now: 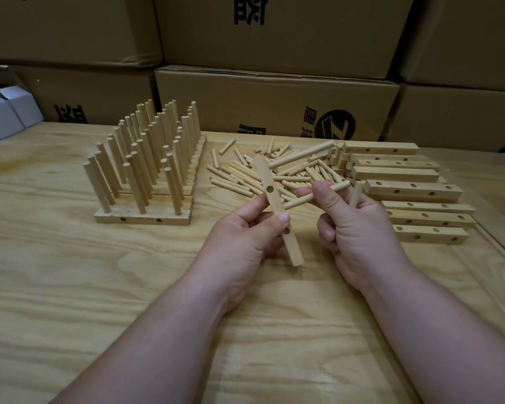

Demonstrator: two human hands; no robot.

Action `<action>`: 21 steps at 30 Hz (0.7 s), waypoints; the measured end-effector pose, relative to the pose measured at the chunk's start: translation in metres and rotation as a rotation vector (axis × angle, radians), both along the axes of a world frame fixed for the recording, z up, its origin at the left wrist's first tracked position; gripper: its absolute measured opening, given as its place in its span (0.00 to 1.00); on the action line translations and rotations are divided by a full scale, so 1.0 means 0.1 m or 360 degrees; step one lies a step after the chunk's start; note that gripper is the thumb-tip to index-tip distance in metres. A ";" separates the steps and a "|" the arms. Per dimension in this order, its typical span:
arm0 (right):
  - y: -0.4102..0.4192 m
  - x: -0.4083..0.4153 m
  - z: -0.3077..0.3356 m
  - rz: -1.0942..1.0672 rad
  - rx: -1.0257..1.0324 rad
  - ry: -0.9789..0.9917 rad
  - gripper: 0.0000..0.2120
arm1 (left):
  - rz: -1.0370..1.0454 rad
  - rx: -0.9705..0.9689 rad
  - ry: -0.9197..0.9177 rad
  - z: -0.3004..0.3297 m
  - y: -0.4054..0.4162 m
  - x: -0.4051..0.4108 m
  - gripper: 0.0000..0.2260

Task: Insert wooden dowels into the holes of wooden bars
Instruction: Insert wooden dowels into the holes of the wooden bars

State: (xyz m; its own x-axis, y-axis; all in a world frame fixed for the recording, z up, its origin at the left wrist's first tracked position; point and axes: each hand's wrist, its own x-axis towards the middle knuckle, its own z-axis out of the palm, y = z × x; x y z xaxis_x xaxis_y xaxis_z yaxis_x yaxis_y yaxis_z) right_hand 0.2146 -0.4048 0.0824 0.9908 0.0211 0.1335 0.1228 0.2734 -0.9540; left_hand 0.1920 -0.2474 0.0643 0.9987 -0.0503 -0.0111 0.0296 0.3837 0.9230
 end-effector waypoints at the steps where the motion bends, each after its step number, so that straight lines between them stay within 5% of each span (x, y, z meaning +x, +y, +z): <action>1: 0.00 0.00 0.00 -0.0003 -0.0005 -0.0004 0.05 | 0.0005 -0.0003 0.0002 0.00 0.00 0.01 0.22; 11: 0.09 -0.02 -0.03 -0.0049 0.0252 0.0051 0.16 | 0.0202 -0.0144 -0.0014 -0.04 -0.02 0.05 0.13; 15: 0.08 0.04 -0.08 -0.0228 0.0156 0.0051 0.27 | 0.0197 -0.0240 -0.0022 -0.02 -0.01 0.05 0.14; 21: 0.10 0.02 -0.10 -0.0241 -0.0148 0.0101 0.20 | 0.0115 -0.0266 -0.0056 0.00 -0.01 0.04 0.14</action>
